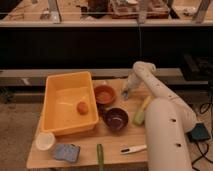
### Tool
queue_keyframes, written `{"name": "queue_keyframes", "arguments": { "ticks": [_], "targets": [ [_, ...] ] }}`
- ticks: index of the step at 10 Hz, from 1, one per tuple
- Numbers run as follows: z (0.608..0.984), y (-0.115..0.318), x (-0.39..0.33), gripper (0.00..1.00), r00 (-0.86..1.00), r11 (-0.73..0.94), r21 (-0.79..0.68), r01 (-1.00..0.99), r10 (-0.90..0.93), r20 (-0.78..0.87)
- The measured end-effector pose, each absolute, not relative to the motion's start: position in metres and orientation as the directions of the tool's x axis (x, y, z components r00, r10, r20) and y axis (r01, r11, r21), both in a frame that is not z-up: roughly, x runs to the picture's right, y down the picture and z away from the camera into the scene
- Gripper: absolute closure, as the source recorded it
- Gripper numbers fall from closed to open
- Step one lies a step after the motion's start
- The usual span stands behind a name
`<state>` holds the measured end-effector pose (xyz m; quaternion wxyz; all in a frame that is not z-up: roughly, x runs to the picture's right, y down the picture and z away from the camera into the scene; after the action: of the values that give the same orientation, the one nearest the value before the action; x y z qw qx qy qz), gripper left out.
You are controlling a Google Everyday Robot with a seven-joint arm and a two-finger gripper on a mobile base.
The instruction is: Wipe table surface with towel
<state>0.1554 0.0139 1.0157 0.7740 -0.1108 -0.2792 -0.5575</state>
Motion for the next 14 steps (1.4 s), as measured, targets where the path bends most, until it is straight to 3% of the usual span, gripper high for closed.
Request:
{"name": "queue_keyframes", "arguments": {
  "ticks": [14],
  "targets": [
    [1.003,0.008,0.154,0.96,0.216,0.349,0.136,0.927,-0.795,0.567]
  ]
}}
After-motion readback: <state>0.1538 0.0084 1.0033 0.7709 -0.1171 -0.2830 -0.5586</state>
